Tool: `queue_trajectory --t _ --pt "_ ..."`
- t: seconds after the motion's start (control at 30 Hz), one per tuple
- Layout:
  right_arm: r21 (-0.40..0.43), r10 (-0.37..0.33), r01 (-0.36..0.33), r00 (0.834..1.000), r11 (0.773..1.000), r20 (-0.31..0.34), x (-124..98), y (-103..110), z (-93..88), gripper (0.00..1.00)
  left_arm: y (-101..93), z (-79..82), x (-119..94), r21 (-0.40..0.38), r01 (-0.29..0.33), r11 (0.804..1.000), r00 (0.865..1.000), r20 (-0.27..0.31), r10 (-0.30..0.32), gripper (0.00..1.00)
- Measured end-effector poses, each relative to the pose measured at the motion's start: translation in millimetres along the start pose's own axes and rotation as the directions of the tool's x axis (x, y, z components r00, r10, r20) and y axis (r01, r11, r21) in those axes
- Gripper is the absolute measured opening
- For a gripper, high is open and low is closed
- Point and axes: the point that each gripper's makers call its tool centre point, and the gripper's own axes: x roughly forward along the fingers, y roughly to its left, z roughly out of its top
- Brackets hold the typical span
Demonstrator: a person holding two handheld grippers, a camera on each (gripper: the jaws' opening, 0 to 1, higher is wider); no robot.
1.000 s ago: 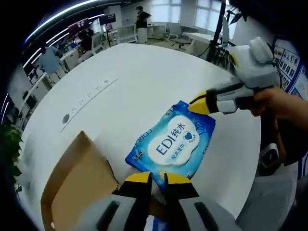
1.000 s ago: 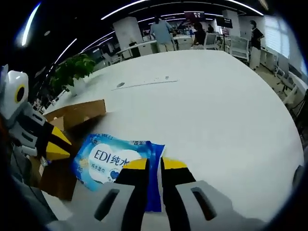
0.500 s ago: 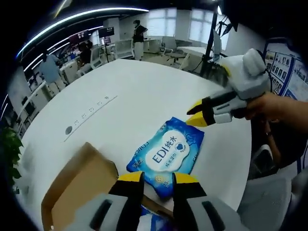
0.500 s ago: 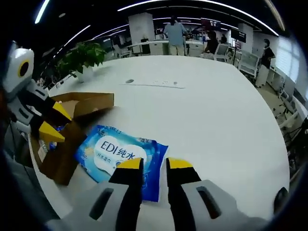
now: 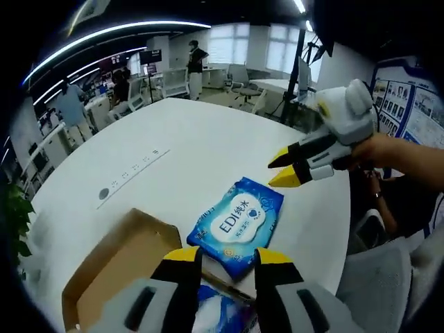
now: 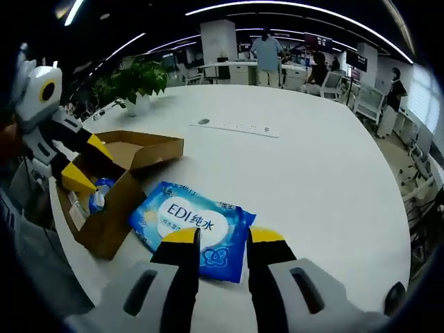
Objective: Operate the shoe box by opening the lid, removing the specified soft item, and placing it in the target area until the item is outside and the box remains undamaged.
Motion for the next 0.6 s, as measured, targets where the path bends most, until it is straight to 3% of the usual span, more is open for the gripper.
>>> queue_trajectory --t 0.6 --pt "-0.119 0.114 -0.108 0.993 0.987 0.040 -13.8 49.1 32.3 0.27 15.3 -28.4 -29.9 0.042 0.014 0.999 1.000 -0.005 -0.014 0.31"
